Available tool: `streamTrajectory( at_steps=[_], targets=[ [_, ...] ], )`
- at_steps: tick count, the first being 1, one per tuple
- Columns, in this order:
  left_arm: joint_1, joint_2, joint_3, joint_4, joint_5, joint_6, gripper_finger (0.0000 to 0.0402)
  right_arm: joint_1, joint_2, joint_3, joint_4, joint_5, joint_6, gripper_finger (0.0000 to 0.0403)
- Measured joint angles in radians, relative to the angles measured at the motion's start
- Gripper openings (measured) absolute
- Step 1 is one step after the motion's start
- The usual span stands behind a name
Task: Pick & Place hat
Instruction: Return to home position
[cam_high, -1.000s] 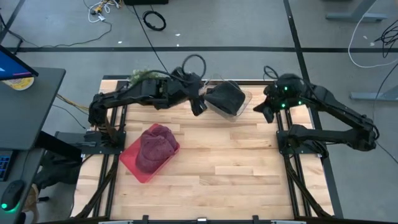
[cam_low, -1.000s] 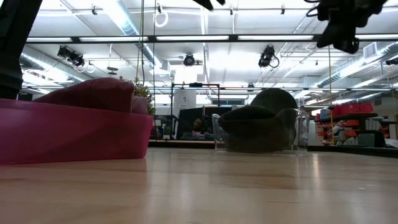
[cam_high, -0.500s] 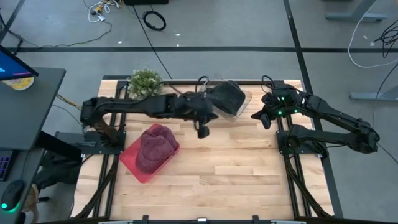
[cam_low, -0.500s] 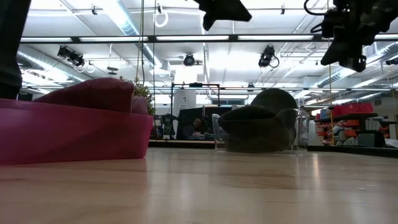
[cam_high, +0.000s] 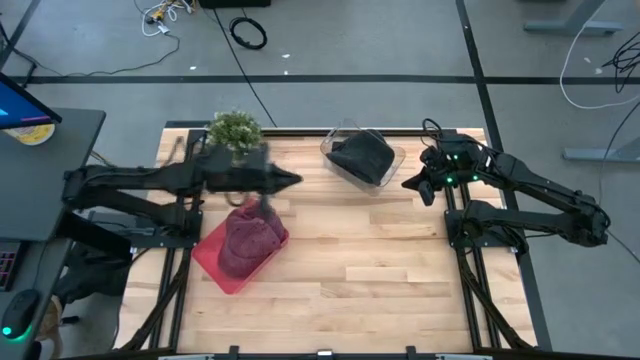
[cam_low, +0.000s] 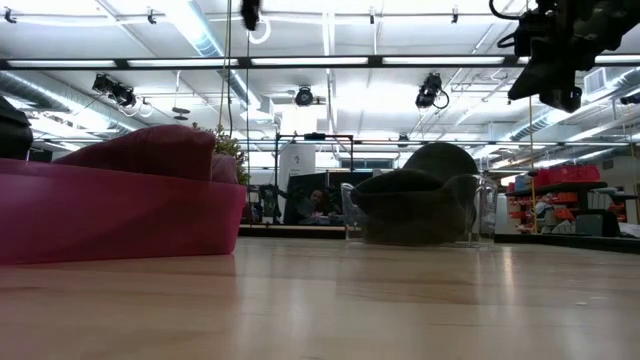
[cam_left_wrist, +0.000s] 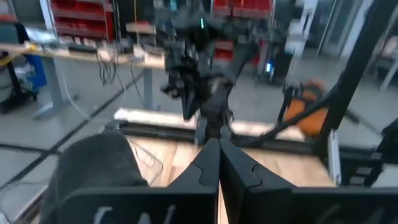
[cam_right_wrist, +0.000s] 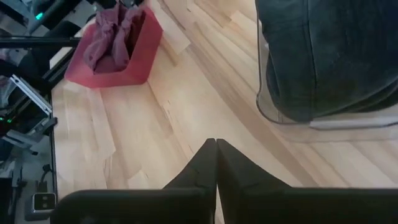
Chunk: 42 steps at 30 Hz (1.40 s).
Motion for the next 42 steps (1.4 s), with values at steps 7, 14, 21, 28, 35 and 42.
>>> streamTrajectory(
  at_steps=[7,14,21,28,35,42],
  targets=[
    [0.01,-0.312,-0.217,0.032,0.068,-0.04,0.0005,0.0,0.0,0.0,0.024,0.001,0.0,0.0008],
    [0.01,-0.57,-0.411,0.102,0.093,-0.065,0.0004,0.0,0.0,0.0,0.027,0.001,0.0,0.0008],
    [0.01,-0.76,-0.555,0.127,0.094,-0.086,0.0004,0.0,0.0,0.0,0.027,0.001,0.0,0.0008],
    [0.01,-0.917,-0.69,0.126,0.063,-0.11,0.001,0.0,0.0,0.0,0.026,0.002,-0.01,0.0008],
    [0.01,-1.065,-0.795,0.129,0.02,-0.119,0.0006,0.0,0.0,0.0,0.026,0.002,-0.003,0.0008],
    [0.01,-1.114,-0.842,0.129,0.019,-0.137,0.0008,0.0,0.001,0.0,0.026,0.001,-0.003,0.0008]
  ],
)
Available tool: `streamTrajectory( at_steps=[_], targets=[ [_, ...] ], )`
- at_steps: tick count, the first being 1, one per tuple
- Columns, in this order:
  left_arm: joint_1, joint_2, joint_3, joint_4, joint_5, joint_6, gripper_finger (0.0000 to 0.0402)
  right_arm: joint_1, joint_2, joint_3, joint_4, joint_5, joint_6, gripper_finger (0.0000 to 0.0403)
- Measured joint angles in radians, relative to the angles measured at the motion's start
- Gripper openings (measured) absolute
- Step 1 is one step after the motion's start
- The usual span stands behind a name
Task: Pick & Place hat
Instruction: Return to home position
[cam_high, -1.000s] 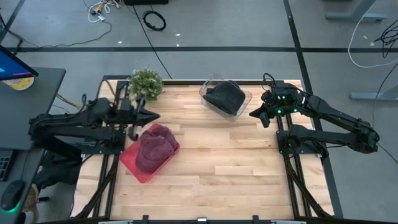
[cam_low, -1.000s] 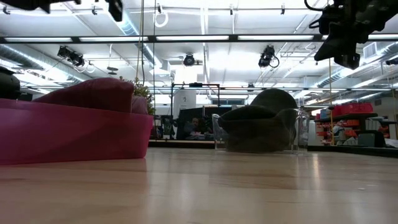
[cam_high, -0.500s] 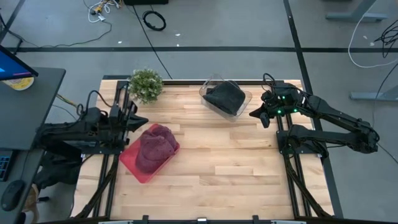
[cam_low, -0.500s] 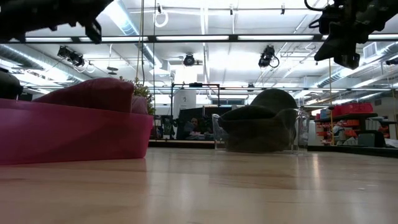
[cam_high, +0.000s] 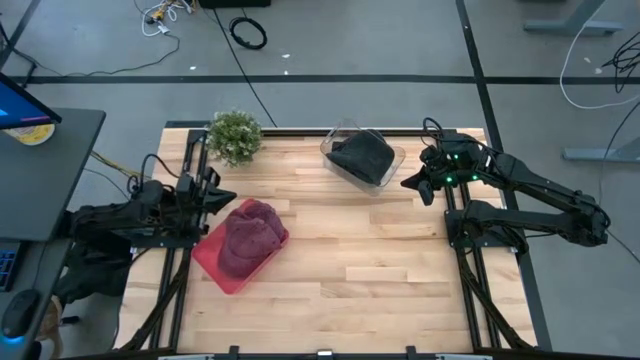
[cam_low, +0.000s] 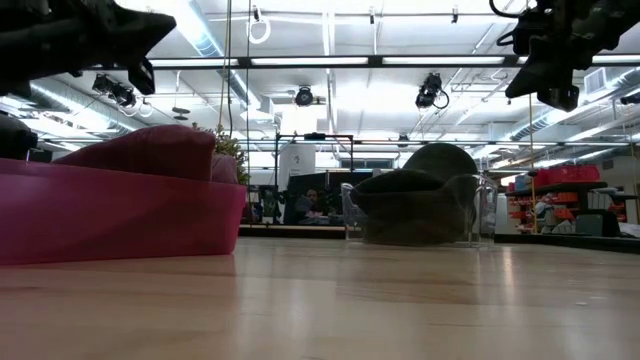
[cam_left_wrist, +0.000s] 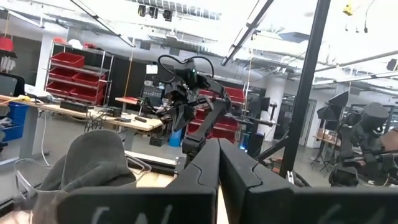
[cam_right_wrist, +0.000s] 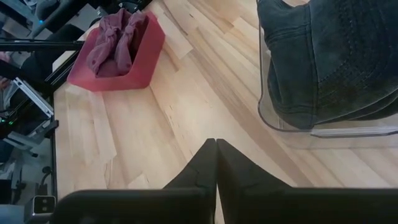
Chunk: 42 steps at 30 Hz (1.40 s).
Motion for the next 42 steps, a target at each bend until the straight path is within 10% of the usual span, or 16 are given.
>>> streamTrajectory(
  at_steps=[42],
  targets=[
    [0.0,0.0,-0.1,-0.183,-0.047,-0.031,0.0016,0.0,-0.071,-0.001,-0.146,0.0,-0.071,0.0008]
  ],
)
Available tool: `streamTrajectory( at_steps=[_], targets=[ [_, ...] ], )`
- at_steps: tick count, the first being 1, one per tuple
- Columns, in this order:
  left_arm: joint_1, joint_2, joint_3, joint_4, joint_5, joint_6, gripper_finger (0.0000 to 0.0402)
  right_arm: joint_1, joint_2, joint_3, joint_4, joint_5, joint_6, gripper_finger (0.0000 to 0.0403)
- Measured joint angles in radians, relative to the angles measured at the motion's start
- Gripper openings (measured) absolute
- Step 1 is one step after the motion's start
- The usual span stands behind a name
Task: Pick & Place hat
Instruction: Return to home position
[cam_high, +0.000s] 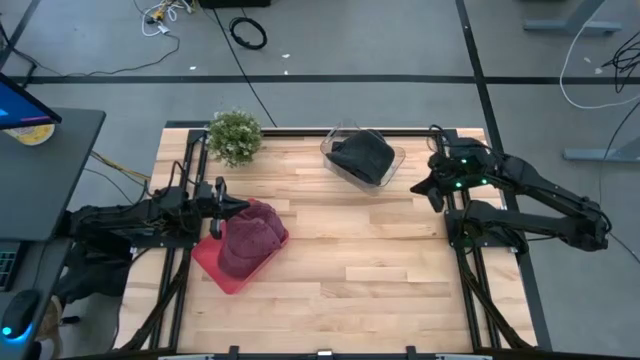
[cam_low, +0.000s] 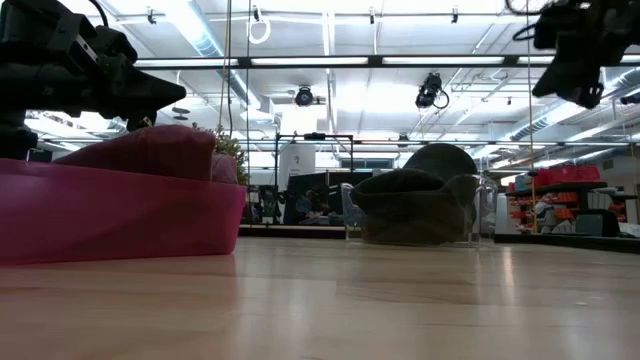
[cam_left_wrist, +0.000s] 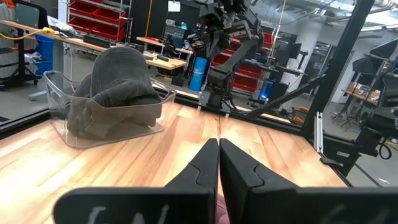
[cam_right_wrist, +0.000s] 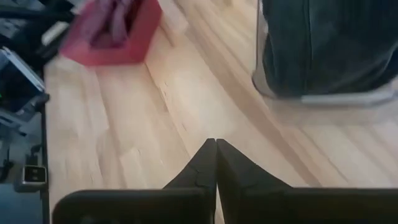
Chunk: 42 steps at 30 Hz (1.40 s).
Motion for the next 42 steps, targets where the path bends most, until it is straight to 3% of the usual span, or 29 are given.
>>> streamTrajectory(
  at_steps=[4,8,15,21,31,37,42],
  targets=[
    [0.0,0.0,0.0,0.006,0.0,-0.001,0.0018,0.0,-0.102,-0.007,0.04,0.012,-0.027,0.0008],
    [0.0,0.0,0.0,0.007,0.0,-0.003,0.0018,0.0,-0.257,-0.105,0.178,0.025,0.042,0.0005],
    [0.0,0.0,0.0,0.012,0.002,-0.003,0.0018,0.027,-0.45,-0.38,0.771,0.026,0.263,0.0002],
    [0.0,0.0,0.0,0.012,0.002,-0.003,0.0018,0.185,-0.503,-0.534,1.099,0.038,0.335,0.0001],
    [0.0,0.0,0.0,0.013,0.002,-0.003,0.0018,0.485,-0.505,-0.583,1.12,0.263,0.163,0.0],
    [0.0,0.0,0.0,0.013,0.002,-0.003,0.0018,0.536,-0.555,-0.583,1.119,0.381,-0.034,0.0],
    [0.0,0.0,0.0,0.013,0.002,-0.003,0.0018,0.536,-0.634,-0.583,1.01,0.384,-0.059,0.0]
  ],
)
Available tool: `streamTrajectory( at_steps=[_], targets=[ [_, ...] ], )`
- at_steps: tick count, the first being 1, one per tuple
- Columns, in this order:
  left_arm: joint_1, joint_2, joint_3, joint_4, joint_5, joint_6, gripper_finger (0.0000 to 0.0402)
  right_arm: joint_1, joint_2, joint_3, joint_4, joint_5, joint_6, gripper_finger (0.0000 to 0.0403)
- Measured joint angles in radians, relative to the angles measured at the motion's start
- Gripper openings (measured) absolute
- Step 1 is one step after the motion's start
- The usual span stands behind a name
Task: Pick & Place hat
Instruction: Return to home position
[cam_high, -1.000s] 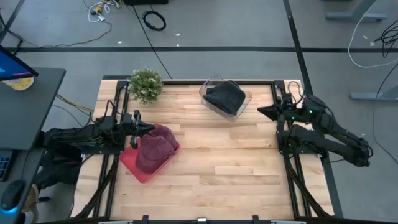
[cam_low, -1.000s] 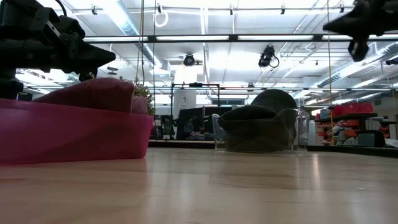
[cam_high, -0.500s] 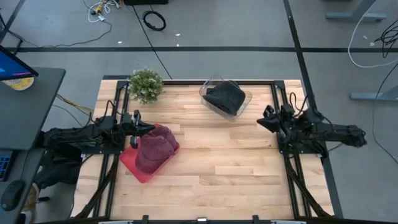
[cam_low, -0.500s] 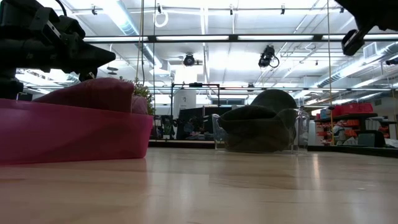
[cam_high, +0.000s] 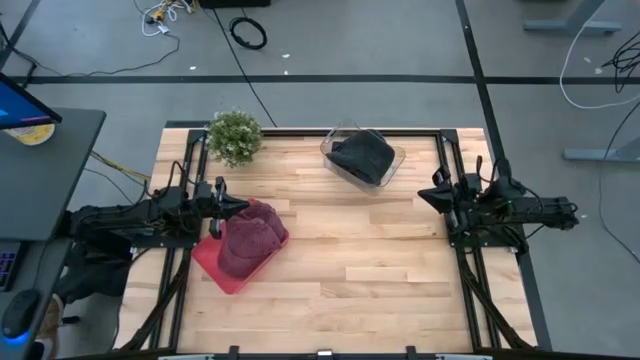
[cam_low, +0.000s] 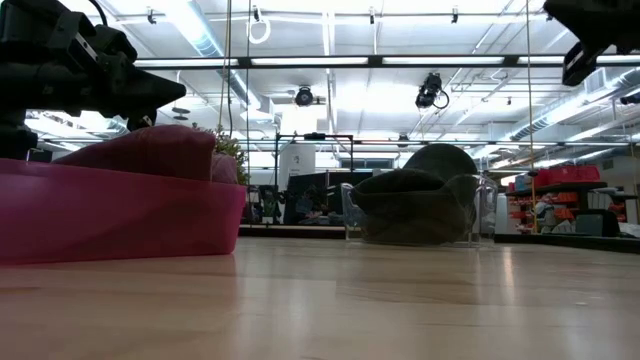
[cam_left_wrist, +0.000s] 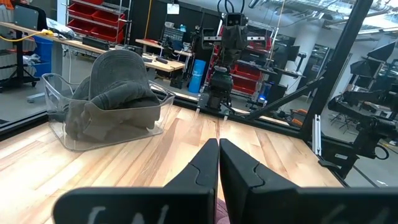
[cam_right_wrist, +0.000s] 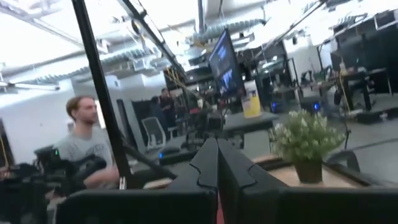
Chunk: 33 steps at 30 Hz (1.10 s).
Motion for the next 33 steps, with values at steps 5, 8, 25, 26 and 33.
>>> streamTrajectory(
  at_steps=[5,8,25,26,33],
  targets=[
    [0.0,0.0,0.0,-0.002,0.0,0.0,0.0018,0.0,0.0,-0.005,-0.011,-0.028,-0.023,0.0001],
    [0.0,0.0,0.0,-0.003,0.0,0.0,0.0018,0.0,0.0,-0.051,0.044,-0.027,-0.029,0.0001],
    [0.0,0.0,0.0,-0.003,-0.003,0.0,0.0018,0.001,0.0,-0.155,-0.047,0.009,-0.137,0.0001],
    [0.0,0.0,0.0,-0.003,-0.003,0.0,0.0018,0.001,0.0,-0.155,-0.088,0.0,-0.142,0.0],
    [0.0,0.0,0.0,-0.003,-0.003,0.0,0.0018,0.0,0.025,-0.156,-0.122,-0.038,-0.189,0.0]
  ],
)
